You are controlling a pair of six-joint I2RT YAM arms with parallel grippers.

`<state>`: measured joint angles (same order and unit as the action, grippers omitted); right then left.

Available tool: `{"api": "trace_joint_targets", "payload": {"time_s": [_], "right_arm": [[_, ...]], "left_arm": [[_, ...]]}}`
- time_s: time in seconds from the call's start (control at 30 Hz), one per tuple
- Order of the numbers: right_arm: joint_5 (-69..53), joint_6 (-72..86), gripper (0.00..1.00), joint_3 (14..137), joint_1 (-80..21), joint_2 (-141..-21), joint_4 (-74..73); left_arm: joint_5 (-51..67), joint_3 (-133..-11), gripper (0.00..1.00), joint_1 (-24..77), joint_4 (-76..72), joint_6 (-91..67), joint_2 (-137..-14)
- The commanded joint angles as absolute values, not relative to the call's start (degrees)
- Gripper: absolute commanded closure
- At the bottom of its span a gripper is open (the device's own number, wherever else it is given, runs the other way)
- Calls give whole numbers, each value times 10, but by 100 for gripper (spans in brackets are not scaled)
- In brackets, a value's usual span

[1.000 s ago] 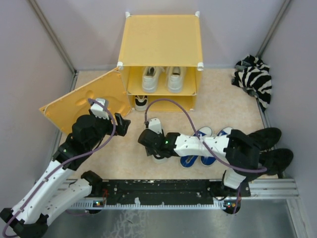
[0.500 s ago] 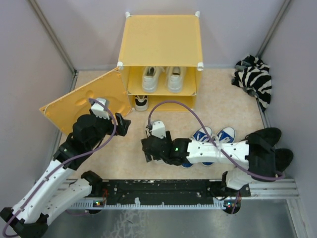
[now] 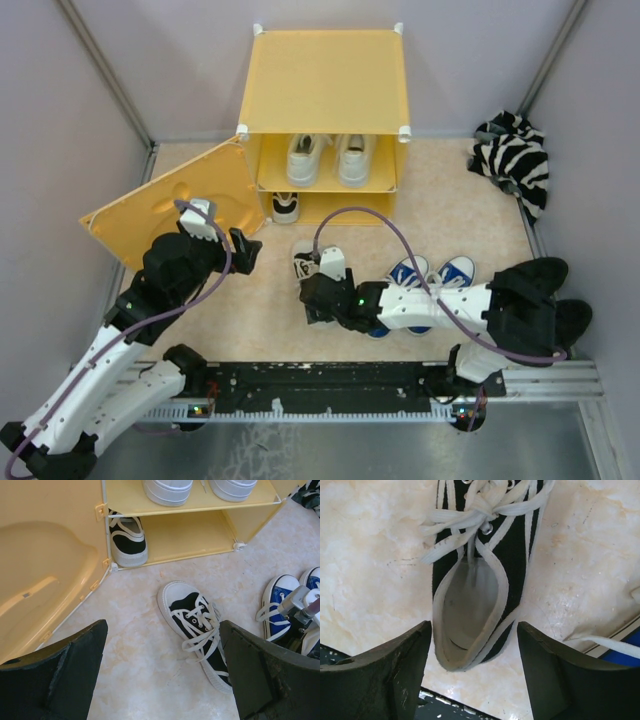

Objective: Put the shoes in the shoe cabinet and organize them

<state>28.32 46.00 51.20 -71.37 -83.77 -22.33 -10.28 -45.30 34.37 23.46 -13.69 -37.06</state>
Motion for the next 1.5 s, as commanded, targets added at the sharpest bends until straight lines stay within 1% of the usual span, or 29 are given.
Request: {"api": "trace_joint_targets", "payload": {"time_s": [0.0,0.07,0.1,0.17,0.2,0.27,0.33,0.47,0.5,0.53,0.57,0.67,0.7,0.83,1.0,1.13,1.33,1.47], "right_arm": [[289,452,31,505,-709,-847,-156],[288,456,34,503,-708,-854,-154],[288,457,37,500,-708,-857,-148],[293,459,46,490,-708,-860,-140],[296,460,49,489,-708,-862,-142],[298,467,52,486,-708,-862,-153],[294,472,53,476,-708,-856,-152],[287,471,62,452,-708,-851,-124],[287,471,65,451,-708,-853,-121],[288,471,74,450,-708,-857,-119],[287,470,79,450,-708,-861,-116],[292,469,91,450,-708,-869,-113],[295,465,99,451,-708,-867,-112],[334,452,100,459,-708,-835,-113],[424,445,100,464,-708,-768,-86],[496,426,100,470,-708,-760,-54],[554,358,100,451,-682,-798,94],[556,269,100,432,-657,-831,243]], "left_arm": [[-110,-460,1,345,234,-140,-368],[-111,-460,1,345,235,-139,-367],[-111,-459,1,345,235,-140,-366],[-110,-456,1,345,235,-140,-364],[-109,-455,1,345,235,-141,-364],[-108,-453,1,345,238,-143,-363],[-109,-451,1,345,239,-145,-360],[-111,-447,1,345,237,-147,-355],[-110,-447,1,345,238,-148,-355],[-109,-447,1,345,239,-148,-355],[-109,-447,1,345,239,-148,-355],[-111,-450,1,345,241,-146,-355],[-111,-450,1,345,240,-146,-355],[-112,-461,1,345,241,-140,-356],[-117,-472,1,345,243,-134,-355],[-118,-468,1,345,243,-136,-354],[-117,-466,1,345,244,-138,-355],[-118,-465,1,345,244,-138,-356]]}}
